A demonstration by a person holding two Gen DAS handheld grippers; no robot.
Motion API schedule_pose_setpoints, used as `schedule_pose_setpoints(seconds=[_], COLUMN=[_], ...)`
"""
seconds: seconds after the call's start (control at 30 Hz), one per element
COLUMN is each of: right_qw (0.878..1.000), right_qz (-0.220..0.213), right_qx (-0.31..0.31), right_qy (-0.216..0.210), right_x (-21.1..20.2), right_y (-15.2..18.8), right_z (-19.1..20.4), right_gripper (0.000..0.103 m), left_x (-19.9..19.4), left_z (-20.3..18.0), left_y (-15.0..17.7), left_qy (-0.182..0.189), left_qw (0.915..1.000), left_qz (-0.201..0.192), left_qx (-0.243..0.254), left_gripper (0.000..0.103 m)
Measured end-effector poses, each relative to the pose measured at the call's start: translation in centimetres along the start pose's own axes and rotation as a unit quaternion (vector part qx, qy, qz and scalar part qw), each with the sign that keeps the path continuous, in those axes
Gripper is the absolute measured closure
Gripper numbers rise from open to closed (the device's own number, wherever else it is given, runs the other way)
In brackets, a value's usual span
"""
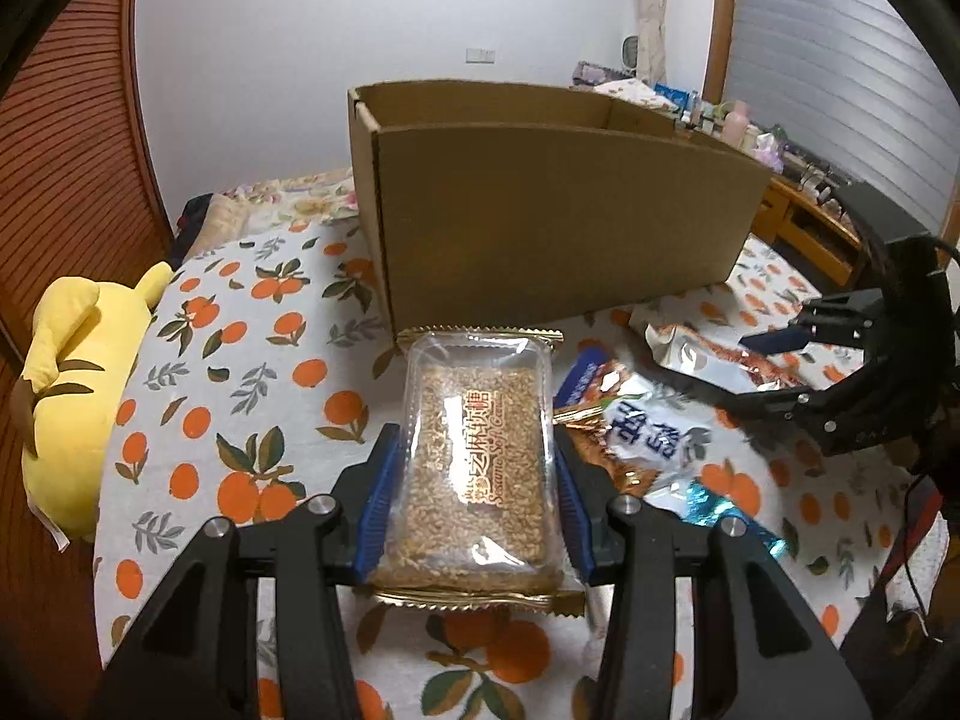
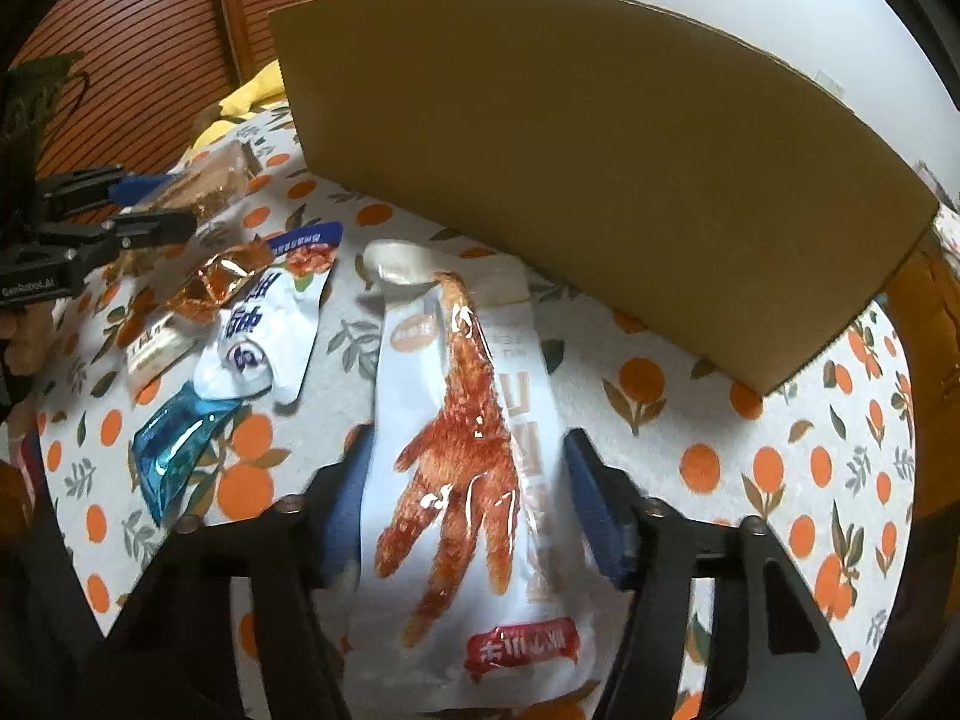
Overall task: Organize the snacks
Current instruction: 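Close the left tool on the rice-cake bar while the right tool closes on the chicken-feet packet, then lift both held packets and carry them over the open box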
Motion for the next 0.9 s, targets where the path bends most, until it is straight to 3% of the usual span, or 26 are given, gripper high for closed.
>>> schedule_pose_setpoints(seconds=[0.33,0.9], right_qw=[1.000,0.999], right_qz=[-0.015,-0.025], right_qx=[0.018,0.020], right_qy=[-0.005,0.027], right_x=[-1.7,-1.9], right_y=[0.9,1.6], right_z=[0.6,1.6], right_gripper=[0.060,0.064], left_x=[-1.0,-0.9], left_z=[-1.6,-3.7], left_y=[-0.3,-0.2], left_qy=[0.011,0.028], left_qw=[0.9999,0.9995], left_qz=[-0.011,-0.010], left_qx=[0.004,0.013], left_gripper=[0.057,0.057])
Point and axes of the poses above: each gripper's, at about its wrist camera, not at the fingertips, and x roughly the way its jaws point, z to its left, y to its underside, the point moved 6 cm from there along x, roughly the way its jaws point, and after that the axes turned 7 degrees about -x, right-handed, at the moved point
